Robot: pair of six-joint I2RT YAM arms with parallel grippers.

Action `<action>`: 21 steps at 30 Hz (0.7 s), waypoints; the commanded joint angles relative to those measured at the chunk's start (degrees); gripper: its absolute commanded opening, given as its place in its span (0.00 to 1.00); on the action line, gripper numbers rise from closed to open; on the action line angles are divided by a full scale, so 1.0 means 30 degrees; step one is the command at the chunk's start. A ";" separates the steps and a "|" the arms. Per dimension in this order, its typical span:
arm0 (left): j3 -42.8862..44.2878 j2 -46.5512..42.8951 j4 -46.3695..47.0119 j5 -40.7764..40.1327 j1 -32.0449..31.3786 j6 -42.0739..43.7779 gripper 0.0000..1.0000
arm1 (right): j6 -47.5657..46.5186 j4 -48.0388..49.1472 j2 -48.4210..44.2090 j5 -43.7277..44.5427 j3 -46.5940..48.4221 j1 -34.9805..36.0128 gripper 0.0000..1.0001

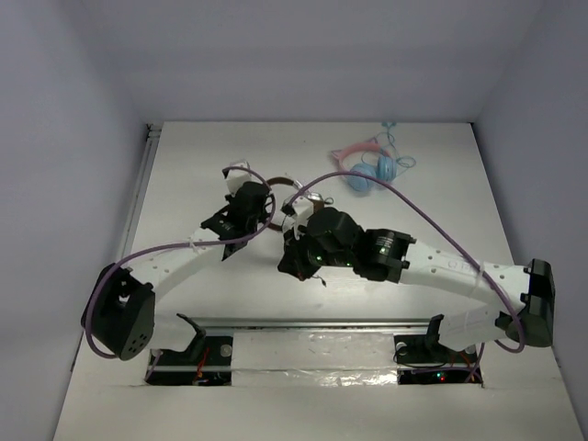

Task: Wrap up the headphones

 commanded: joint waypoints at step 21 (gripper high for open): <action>-0.4963 -0.5677 -0.1289 0.5132 -0.3235 0.1107 0.00 | -0.4693 -0.6254 0.0534 0.7459 0.4072 -0.2999 0.00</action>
